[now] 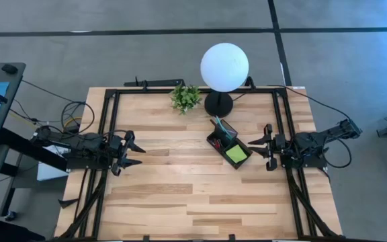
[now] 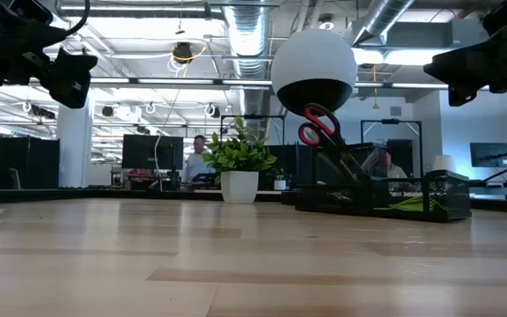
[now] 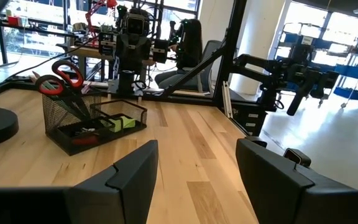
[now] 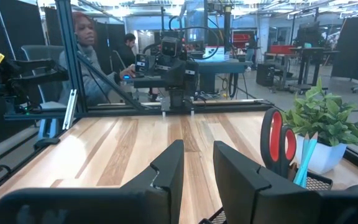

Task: Pick and place office supplies into organizer
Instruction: Return to Home Position

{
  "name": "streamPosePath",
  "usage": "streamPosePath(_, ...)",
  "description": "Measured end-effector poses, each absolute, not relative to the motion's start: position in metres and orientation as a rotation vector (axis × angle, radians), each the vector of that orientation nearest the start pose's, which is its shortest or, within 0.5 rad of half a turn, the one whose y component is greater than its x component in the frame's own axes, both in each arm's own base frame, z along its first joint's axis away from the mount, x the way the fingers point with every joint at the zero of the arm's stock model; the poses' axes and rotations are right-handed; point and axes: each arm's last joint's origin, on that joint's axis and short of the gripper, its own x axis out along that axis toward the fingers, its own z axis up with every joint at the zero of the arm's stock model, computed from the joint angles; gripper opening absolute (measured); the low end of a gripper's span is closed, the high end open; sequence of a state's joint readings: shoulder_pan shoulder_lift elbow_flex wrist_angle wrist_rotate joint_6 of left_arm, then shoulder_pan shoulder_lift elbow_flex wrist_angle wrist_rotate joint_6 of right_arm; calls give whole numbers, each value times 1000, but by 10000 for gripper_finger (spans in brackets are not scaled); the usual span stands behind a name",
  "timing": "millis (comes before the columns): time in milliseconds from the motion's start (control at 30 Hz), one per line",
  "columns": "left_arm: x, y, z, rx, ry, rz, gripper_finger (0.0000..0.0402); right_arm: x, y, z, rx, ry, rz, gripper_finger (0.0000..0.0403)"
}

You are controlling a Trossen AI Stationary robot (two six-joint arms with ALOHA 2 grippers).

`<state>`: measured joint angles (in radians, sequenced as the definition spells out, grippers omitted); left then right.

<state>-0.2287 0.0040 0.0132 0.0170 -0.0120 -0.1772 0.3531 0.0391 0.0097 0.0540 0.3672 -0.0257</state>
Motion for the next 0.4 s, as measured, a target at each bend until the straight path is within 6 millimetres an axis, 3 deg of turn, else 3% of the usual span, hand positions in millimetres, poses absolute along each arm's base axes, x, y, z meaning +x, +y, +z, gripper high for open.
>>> streamPosePath(400, 95, -22, 169, -181, -6, -218, 213, 95, 24, 169, -17, -23, -14, 81)
